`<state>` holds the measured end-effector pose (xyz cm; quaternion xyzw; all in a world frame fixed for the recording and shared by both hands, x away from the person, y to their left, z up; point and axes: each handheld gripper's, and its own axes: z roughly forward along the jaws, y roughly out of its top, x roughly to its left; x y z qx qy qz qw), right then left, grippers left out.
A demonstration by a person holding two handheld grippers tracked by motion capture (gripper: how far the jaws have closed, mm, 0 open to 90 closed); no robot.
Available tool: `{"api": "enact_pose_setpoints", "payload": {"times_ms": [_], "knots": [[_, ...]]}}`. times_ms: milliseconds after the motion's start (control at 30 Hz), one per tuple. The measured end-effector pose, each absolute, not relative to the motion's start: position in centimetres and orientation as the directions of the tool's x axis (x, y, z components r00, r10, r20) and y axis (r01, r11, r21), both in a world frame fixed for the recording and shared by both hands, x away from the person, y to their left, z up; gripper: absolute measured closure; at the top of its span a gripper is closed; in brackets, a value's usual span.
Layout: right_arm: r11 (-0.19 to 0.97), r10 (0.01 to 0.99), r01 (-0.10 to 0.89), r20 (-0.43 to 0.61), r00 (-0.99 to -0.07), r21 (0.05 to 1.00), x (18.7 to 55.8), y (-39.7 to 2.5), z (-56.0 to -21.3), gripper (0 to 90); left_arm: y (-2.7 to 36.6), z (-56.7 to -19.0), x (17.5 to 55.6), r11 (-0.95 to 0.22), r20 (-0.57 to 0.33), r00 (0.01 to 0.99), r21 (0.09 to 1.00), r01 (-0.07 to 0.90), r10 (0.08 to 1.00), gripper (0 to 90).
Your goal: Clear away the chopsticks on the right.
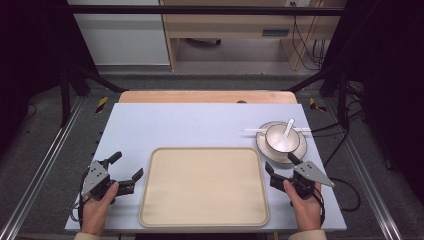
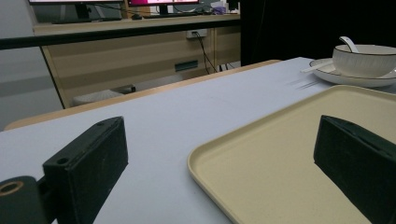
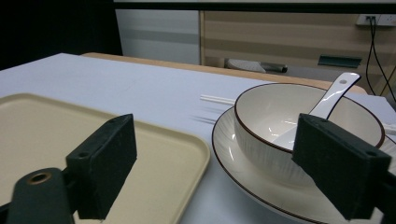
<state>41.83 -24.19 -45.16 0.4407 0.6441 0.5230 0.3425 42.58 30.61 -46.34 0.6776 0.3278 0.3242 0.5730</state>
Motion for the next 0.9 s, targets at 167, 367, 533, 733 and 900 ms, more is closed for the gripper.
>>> {"api": "enact_pose_setpoints", "payload": {"times_ms": [167,367,533,733,900], "knots": [[0.074,0.928,0.214,0.011,-0.373,0.974,41.8,-24.3,-45.2,15.8,30.7,-46.3,42.6,-0.125,0.058,0.573,0.989,0.079,0.818,2.8],[0.104,0.934,0.217,-0.020,-0.356,0.971,41.5,-24.4,-45.1,15.7,30.7,-46.3,42.5,-0.124,0.052,0.576,0.989,0.086,0.816,3.2],[0.113,0.933,0.220,-0.028,-0.359,0.969,41.2,-24.5,-45.0,15.7,30.6,-46.3,42.4,-0.133,0.059,0.580,0.987,0.086,0.812,3.3],[0.125,0.933,0.232,-0.035,-0.359,0.965,40.9,-25.0,-44.7,21.6,30.6,-46.1,42.2,-0.142,0.070,0.579,0.987,0.080,0.812,3.5],[0.161,0.945,0.260,-0.073,-0.318,0.952,41.2,-26.2,-43.7,34.8,30.9,-45.8,41.7,-0.153,0.082,0.578,0.985,0.075,0.812,3.5]]}}
